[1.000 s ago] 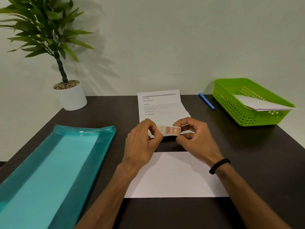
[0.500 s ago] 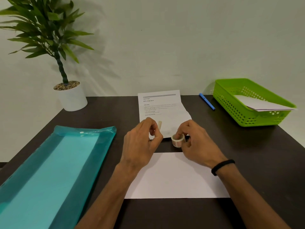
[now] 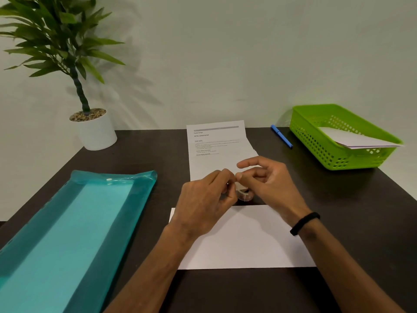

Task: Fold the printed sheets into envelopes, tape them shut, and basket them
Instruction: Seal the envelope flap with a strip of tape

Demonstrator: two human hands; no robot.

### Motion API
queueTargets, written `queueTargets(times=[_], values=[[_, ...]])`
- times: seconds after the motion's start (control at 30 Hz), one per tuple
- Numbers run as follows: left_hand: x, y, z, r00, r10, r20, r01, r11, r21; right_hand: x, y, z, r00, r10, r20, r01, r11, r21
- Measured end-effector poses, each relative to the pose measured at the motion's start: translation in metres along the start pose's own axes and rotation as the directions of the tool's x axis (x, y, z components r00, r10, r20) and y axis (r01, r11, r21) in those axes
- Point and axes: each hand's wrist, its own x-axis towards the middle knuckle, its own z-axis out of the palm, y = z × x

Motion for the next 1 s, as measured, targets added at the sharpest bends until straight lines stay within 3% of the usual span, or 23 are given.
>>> queueTargets(times=[0.43, 0.73, 1.0], values=[[0.001, -0.001, -0.001, 0.999, -0.050, -0.014, 0.049, 0.997, -0.056, 0.001, -0.003, -0.004, 0.993, 0.113, 0.027, -0.115, 0.984, 0.134], [0.002, -0.003, -0.003, 0.994, -0.074, -0.081, 0.068, 0.995, -0.075, -0.001, -0.005, -0.010, 0.971, 0.163, 0.176, -0.205, 0.945, 0.255], [0.002, 0.000, -0.004, 0.994, -0.077, -0.083, 0.070, 0.993, -0.092, -0.001, -0.006, -0.010, 0.970, 0.181, 0.162, -0.223, 0.931, 0.290]])
